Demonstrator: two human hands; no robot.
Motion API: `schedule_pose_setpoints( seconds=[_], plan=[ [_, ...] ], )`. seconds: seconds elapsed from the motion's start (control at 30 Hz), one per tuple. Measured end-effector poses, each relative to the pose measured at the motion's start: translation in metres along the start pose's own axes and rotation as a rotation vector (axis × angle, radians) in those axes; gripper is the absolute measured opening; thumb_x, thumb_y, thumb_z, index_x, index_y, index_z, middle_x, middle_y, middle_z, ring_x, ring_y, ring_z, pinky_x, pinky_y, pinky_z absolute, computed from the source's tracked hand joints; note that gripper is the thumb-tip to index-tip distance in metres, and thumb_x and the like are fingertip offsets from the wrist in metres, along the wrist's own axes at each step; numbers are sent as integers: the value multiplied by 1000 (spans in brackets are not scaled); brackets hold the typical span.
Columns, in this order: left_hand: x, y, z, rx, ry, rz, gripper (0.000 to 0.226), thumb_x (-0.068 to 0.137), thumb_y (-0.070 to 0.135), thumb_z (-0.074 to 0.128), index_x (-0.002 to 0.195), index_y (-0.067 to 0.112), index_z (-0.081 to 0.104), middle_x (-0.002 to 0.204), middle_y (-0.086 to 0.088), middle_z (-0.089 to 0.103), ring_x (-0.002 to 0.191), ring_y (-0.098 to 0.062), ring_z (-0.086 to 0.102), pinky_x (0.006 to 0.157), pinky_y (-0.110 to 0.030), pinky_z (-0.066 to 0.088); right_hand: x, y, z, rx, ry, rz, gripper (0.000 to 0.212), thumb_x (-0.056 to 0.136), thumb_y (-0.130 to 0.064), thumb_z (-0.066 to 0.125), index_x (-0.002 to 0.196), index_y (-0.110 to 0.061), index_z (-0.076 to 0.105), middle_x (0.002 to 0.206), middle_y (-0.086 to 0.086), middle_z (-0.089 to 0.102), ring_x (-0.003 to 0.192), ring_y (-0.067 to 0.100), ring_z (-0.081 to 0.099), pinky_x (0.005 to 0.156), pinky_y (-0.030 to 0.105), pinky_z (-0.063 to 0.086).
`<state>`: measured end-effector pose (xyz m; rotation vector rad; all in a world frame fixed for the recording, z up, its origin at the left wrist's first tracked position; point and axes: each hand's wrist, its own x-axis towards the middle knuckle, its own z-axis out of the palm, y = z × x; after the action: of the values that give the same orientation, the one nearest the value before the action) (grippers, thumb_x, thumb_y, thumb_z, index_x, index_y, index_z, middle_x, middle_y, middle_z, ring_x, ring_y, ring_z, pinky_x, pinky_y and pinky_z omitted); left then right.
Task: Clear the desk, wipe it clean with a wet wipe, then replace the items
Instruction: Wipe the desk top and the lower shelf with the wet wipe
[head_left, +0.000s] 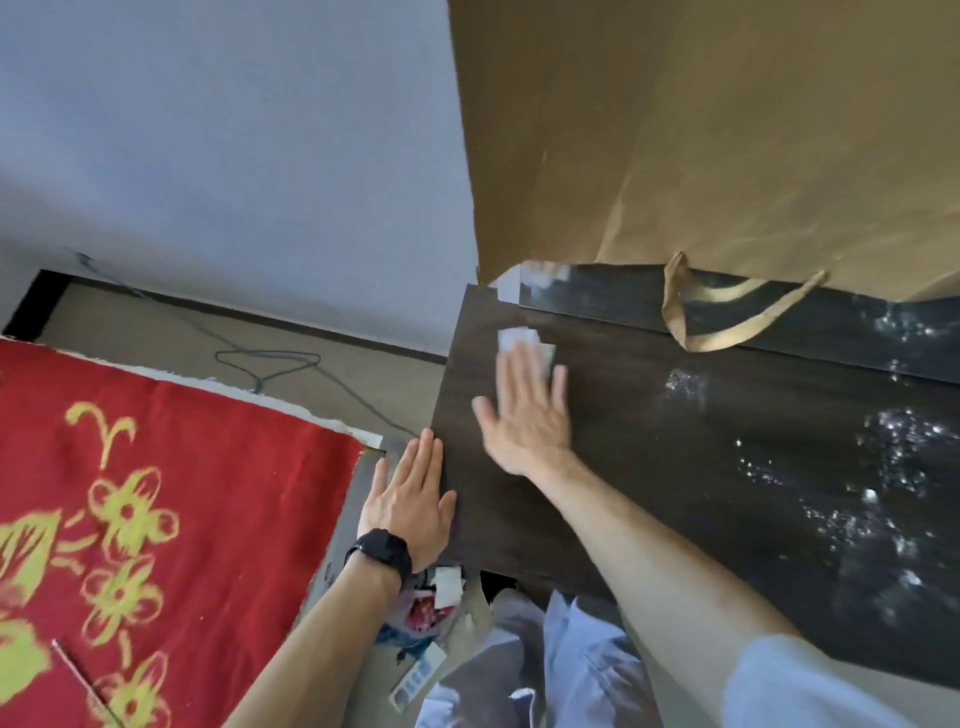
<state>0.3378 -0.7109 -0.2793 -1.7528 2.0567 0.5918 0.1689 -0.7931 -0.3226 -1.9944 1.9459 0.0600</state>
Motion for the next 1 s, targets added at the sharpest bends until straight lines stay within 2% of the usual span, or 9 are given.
schedule_pose_setpoints(
  seconds=[0.1,0.2,0.33,0.4,0.5,0.6,0.83,0.9,1.0],
  plan=[
    [1,-2,2,18,-7,0,67,103,47,18,156,15,-7,164,0,-15,151,-15,-9,124,-43,0,3,4,6,-51,8,-149,71,101,-55,10,157,-14,-7,165,1,-15,150,17,-20,121,54,-9],
    [0,0,2,10,-22,-1,68,103,48,18,156,14,-7,164,0,-14,151,-15,-9,124,-44,2,1,63,-3,27,106,218,72,100,-55,11,157,-14,-3,166,1,-9,152,18,-12,120,53,-12],
    [2,5,-2,1,-31,-9,68,102,49,16,156,14,-7,164,0,-15,151,-15,-10,123,-44,0,0,100,-20,179,137,617,76,99,-54,15,157,-9,-2,166,9,-5,152,24,-10,118,62,-1],
    [1,7,-2,5,-25,-20,68,102,49,16,156,15,-8,164,0,-15,151,-15,-11,123,-43,-1,6,73,-15,182,152,578,78,98,-56,15,157,-6,-1,165,11,-8,151,27,-14,118,62,-3],
    [0,5,1,11,-18,-33,68,103,49,16,156,15,-8,164,1,-14,151,-14,-10,123,-43,-1,0,15,4,58,93,135,74,100,-55,13,157,-9,-1,165,8,-10,151,25,-16,120,56,-11],
    [-1,4,2,11,-20,-34,67,103,49,15,156,15,-9,164,1,-14,151,-14,-10,123,-43,0,-20,16,13,-22,46,-139,70,102,-51,19,158,-12,2,166,3,-6,152,19,-12,121,57,1],
    [-2,5,7,-34,13,-26,66,103,46,14,156,14,-8,164,1,-16,151,-15,-11,123,-45,1,-37,130,-18,88,53,511,72,100,-52,14,157,-12,-5,165,5,-12,152,22,-14,120,59,-4],
    [-3,6,9,-45,31,-32,65,103,46,14,156,15,-8,164,2,-16,151,-15,-10,123,-44,0,-23,103,-17,133,92,543,74,100,-53,15,157,-10,-4,165,9,-10,151,25,-14,119,60,-3],
    [-2,5,12,-37,40,-26,65,103,45,15,157,14,-6,164,2,-14,151,-15,-9,123,-44,0,-15,36,-1,133,51,335,70,100,-51,12,156,-11,-5,164,6,-13,151,24,-18,119,57,-10]
  ],
)
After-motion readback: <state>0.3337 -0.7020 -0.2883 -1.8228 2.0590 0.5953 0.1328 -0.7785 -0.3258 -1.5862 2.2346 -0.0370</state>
